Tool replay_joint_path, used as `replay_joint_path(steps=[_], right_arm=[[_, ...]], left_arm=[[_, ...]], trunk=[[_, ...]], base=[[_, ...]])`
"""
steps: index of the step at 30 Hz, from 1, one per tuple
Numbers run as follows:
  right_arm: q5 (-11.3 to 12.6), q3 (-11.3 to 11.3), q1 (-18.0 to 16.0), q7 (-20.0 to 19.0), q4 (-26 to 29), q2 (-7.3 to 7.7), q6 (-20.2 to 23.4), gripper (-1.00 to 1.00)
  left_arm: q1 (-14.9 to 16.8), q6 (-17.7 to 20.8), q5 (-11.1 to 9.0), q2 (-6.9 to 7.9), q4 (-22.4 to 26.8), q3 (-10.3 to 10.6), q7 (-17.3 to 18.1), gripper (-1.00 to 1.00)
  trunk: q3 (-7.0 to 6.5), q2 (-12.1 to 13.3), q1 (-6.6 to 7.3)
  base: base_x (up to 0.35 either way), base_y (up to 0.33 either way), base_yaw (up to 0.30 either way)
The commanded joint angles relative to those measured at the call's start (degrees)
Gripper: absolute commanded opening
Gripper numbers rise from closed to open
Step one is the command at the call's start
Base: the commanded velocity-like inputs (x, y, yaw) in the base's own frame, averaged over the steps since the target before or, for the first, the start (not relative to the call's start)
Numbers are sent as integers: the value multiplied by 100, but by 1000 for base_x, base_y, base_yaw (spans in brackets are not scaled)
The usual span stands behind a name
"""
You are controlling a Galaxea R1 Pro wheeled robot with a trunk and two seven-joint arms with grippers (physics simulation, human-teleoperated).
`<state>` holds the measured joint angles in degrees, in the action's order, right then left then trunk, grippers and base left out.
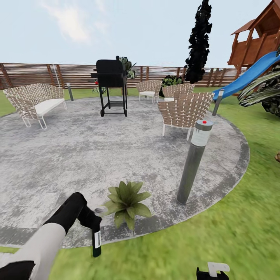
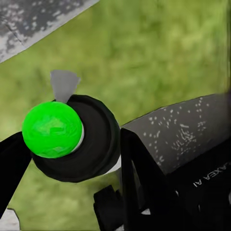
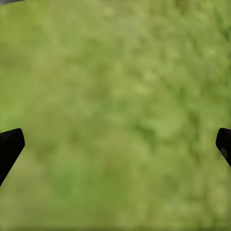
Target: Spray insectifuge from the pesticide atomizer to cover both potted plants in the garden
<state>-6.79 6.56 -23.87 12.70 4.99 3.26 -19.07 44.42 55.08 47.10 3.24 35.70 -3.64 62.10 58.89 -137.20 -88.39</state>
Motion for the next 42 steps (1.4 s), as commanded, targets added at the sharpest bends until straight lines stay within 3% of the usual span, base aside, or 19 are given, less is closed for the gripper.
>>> replay_joint_path(steps=[1, 4, 11, 16, 26, 28, 31, 34, 37, 40, 42], right_arm=[[-60, 47, -4, 13, -6, -1, -18, 100], [-60, 47, -4, 13, -6, -1, -18, 100], [-61, 47, -4, 13, -6, -1, -18, 100], [-65, 47, -4, 18, -7, -1, -18, 100], [-67, 47, -4, 20, -15, -1, -18, 100], [-68, 47, -4, 17, -15, -1, -18, 100], [-68, 47, -4, 7, -17, 5, -10, 100], [-68, 47, -4, 3, -23, 7, -9, 100], [-68, 47, -4, -3, -24, 8, -9, 100], [-68, 47, -4, -4, -24, 8, -9, 100], [-68, 47, -4, -4, -24, 14, -9, 100]], left_arm=[[30, 51, 78, -54, 6, -8, 56, -100], [66, 109, 75, -200, 2, 98, 56, -100], [-25, 66, 41, -308, -94, 170, 66, -100], [21, 108, 66, -410, -99, 183, 627, -100], [-252, 28, 122, -292, -57, 212, 647, -100], [-331, 15, 122, -290, -50, 213, 445, -100], [-360, 30, 60, -380, -35, 165, -168, -100], [-338, 83, 55, -690, 14, 155, -264, -100], [-337, 89, 54, -776, 169, 97, -282, -100], [-348, 92, 53, -775, 216, -41, -524, -100], [-369, 64, 32, -767, 133, -329, -947, -100]], trunk=[[5, -2, 1], [5, -2, 1], [5, -2, 1], [5, -2, 1], [5, -2, 1], [5, -2, 1], [5, -2, 1], [5, -2, 1], [5, -2, 1], [5, -2, 1], [5, -2, 1]], base=[[0, 0, 0], [0, 0, 0], [0, 0, -60], [0, 0, -32], [0, 0, -1], [0, 0, 0], [0, 0, 0], [0, 0, 0], [0, 0, 0], [0, 0, 0], [0, 0, 0]])
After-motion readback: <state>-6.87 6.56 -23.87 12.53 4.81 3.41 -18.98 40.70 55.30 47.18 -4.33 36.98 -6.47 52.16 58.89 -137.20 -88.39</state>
